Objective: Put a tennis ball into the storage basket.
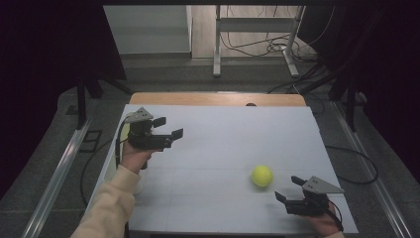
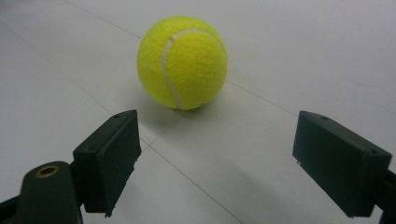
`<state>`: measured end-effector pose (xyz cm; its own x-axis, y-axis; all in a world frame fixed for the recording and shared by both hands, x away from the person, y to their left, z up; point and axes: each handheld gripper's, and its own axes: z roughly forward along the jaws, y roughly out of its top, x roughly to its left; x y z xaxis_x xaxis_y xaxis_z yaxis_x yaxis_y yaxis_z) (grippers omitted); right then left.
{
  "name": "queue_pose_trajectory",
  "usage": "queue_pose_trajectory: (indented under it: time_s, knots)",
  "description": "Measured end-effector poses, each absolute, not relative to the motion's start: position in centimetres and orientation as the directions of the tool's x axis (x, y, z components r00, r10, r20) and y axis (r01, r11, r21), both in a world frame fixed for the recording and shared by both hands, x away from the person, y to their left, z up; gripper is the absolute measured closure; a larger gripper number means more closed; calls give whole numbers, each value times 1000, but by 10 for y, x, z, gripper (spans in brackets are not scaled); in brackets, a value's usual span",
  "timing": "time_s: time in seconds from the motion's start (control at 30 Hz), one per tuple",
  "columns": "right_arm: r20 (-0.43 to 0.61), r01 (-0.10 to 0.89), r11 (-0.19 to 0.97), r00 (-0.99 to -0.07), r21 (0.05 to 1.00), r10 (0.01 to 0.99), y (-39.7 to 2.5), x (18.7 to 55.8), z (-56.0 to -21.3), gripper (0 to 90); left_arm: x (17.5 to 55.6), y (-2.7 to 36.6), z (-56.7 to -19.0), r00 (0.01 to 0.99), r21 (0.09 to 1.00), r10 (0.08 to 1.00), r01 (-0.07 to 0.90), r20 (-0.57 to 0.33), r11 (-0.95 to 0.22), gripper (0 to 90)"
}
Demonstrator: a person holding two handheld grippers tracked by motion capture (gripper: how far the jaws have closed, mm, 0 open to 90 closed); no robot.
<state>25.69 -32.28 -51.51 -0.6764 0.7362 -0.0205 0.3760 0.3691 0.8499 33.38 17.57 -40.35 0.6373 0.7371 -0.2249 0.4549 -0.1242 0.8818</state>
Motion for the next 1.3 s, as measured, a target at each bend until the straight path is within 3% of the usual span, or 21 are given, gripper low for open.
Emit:
queue_pose_trajectory:
  time_s: [1.3]
  knots:
    - [-7,377,366,-689,851,725,-319,268,-517,158,325,113,-415,750,878,632,420,-194,-230,148]
